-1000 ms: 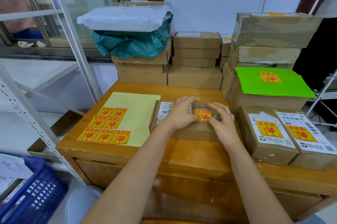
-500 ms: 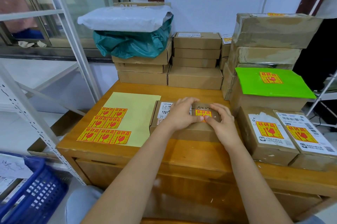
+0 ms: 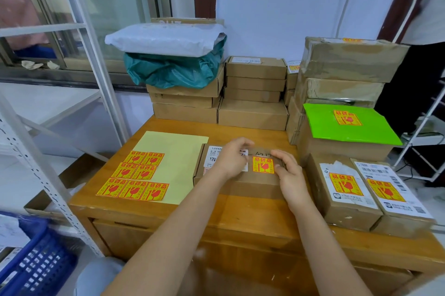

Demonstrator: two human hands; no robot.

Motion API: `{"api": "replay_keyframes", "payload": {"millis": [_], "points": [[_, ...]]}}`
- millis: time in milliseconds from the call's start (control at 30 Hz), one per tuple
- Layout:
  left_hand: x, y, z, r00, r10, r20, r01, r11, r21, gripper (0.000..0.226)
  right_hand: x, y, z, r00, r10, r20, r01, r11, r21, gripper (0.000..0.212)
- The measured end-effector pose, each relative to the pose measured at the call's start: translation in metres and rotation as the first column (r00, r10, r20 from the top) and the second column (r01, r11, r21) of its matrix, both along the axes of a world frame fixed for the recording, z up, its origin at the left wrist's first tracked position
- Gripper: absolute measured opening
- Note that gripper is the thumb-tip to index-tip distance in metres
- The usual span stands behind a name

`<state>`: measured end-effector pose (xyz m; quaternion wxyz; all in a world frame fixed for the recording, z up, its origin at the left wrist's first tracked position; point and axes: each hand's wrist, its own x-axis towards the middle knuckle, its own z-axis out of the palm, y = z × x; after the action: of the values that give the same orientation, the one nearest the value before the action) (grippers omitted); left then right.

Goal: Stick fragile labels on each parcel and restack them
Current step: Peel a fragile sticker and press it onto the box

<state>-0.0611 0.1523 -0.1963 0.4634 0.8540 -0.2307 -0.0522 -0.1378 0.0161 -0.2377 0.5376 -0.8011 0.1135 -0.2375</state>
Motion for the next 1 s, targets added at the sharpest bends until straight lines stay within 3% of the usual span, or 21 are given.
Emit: {"api": "replay_keyframes", "payload": {"millis": [67, 267, 433, 567, 733, 900, 1000], "points": [[0.003, 0.005, 0.01, 0.992, 0.068, -0.109, -0.083, 0.987, -0.14, 0.039, -0.002, 0.002, 0.003, 1.0, -0.005, -0.016, 0.006, 0.998, 0.06, 0.042], [0.002, 0.043, 0.035, 0.969, 0.247, -0.001, -0.238, 0.935, -0.261, 0.026, -0.011, -0.001, 0.019, 0.999, 0.031, -0.04, -0.03, 0.999, 0.043, 0.048], [0.003, 0.077, 0.015, 0.874, 0.481, 0.067, -0.48, 0.876, -0.043, 0.041, -0.01, 0.004, 0.027, 0.983, -0.022, -0.18, 0.024, 1.0, 0.006, 0.054], [0.001, 0.087, -0.009, 0.896, 0.444, 0.035, -0.442, 0.876, 0.192, 0.05, -0.01, 0.008, 0.026, 0.971, -0.018, -0.239, 0.039, 0.996, 0.086, 0.036], [-0.021, 0.078, -0.011, 0.891, 0.446, -0.077, -0.451, 0.89, -0.065, 0.037, -0.014, 0.016, 0.031, 0.976, -0.052, -0.214, 0.086, 0.985, 0.152, 0.034], [-0.036, 0.073, 0.002, 0.895, 0.405, -0.187, -0.446, 0.808, -0.385, 0.016, -0.019, 0.018, 0.045, 0.984, -0.045, -0.174, 0.074, 0.984, 0.161, 0.053], [-0.04, 0.074, 0.012, 0.921, 0.343, -0.188, -0.391, 0.8, -0.455, 0.011, -0.025, 0.016, 0.06, 0.993, -0.073, -0.094, 0.083, 0.991, 0.105, 0.052]]}}
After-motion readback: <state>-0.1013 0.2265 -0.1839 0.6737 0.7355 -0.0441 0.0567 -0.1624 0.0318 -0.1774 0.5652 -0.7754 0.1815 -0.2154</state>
